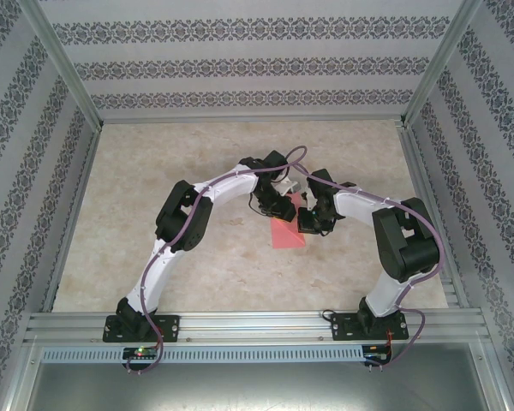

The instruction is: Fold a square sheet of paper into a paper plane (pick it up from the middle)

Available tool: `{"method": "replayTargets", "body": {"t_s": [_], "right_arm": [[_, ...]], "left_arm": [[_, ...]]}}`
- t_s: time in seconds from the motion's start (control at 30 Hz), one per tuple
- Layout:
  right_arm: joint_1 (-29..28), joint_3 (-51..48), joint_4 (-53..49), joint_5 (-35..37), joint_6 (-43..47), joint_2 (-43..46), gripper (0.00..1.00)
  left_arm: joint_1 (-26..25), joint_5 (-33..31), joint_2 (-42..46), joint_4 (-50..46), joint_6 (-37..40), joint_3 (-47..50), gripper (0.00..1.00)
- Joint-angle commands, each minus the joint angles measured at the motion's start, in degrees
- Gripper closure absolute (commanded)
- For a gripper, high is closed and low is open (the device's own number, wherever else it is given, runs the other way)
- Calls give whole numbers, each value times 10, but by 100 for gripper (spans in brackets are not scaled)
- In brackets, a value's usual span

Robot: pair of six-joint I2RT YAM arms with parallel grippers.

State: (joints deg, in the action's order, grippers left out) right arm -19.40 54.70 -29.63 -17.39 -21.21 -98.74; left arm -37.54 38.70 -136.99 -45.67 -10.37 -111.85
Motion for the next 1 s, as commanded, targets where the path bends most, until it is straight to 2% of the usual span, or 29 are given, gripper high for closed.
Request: {"method": "replayTargets", "body": {"t_s": [0.0, 0.33, 0.47, 0.57, 0.7, 0.83, 0.97], "right_arm": [[-9, -12, -12, 6, 1, -10, 100], [-9, -10, -13, 7, 0, -4, 99], [-9, -9, -18, 12, -1, 18, 96], [-8, -6, -28, 14, 0, 41, 88], [-6, -14, -35, 11, -6, 79, 86], [-10, -34, -28, -20, -27, 125, 87], [-18, -74, 4, -65, -57, 151, 91]], "left_arm": [[-8, -21, -12, -31, 23, 12, 72], [-9, -54, -14, -48, 38, 27, 72], [-9, -73, -18, -45, 41, 37, 72], [-9, -88, -19, -40, 45, 51, 72], [-9, -103, -19, -34, 49, 69, 72], [-9, -119, -18, -30, 51, 77, 72], [-9, -128, -21, -27, 50, 78, 72]]}}
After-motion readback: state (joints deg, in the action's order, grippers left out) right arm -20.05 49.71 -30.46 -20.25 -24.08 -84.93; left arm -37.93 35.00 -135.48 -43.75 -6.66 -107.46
